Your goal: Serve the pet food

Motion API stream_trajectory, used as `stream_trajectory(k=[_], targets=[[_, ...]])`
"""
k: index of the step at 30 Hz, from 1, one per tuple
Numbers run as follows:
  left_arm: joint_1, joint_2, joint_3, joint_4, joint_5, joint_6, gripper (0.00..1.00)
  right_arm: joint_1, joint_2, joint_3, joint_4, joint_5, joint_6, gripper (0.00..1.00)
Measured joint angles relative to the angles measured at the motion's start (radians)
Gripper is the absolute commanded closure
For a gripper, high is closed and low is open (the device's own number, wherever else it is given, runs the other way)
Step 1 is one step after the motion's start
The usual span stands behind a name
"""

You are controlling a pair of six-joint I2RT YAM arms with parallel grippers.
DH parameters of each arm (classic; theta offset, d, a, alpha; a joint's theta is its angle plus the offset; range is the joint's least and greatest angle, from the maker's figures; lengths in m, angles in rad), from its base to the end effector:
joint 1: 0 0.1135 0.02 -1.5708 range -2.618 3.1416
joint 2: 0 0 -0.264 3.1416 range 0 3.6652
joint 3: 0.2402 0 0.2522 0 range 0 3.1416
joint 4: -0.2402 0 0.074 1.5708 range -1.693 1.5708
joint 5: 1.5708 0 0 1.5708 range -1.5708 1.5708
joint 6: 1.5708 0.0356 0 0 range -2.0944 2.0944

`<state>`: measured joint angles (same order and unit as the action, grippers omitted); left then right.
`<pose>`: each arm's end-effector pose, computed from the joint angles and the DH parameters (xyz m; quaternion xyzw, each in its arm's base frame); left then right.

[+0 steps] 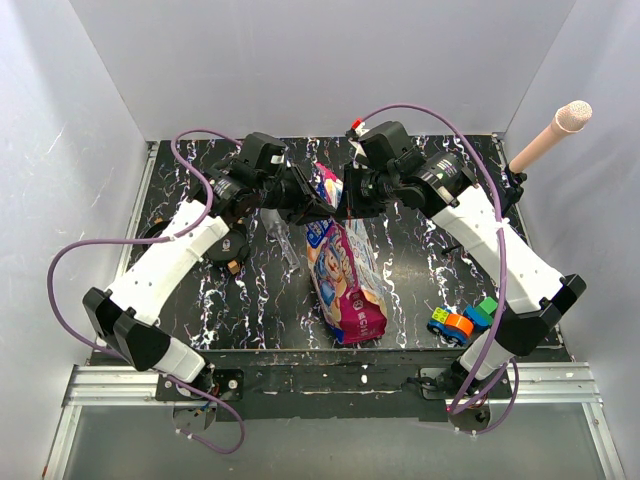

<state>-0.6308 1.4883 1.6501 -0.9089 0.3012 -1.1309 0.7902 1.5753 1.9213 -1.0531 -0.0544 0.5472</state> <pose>0.2438 -0.1911 0.4019 -0.1660 0.8927 -0.3928 0.1459 0.2200 0.2249 0.4458 -0.1213 0.8998 0.2788 0.3130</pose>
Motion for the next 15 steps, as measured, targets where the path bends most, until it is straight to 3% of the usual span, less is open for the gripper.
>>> stream_trajectory(k=[4, 10, 15], targets=[[0.000, 0.007, 0.000, 0.003, 0.003, 0.001, 0.78, 0.000, 0.000, 0.000, 0.000, 0.002, -0.001, 0.99], [-0.002, 0.044, 0.015, 0.010, 0.021, 0.001, 1.00, -0.001, 0.000, 0.001, -0.016, 0.037, -0.018, 0.99], [-0.008, 0.059, 0.031, -0.010, 0.012, 0.006, 1.00, 0.035, 0.002, 0.003, -0.025, 0.114, -0.058, 0.99]])
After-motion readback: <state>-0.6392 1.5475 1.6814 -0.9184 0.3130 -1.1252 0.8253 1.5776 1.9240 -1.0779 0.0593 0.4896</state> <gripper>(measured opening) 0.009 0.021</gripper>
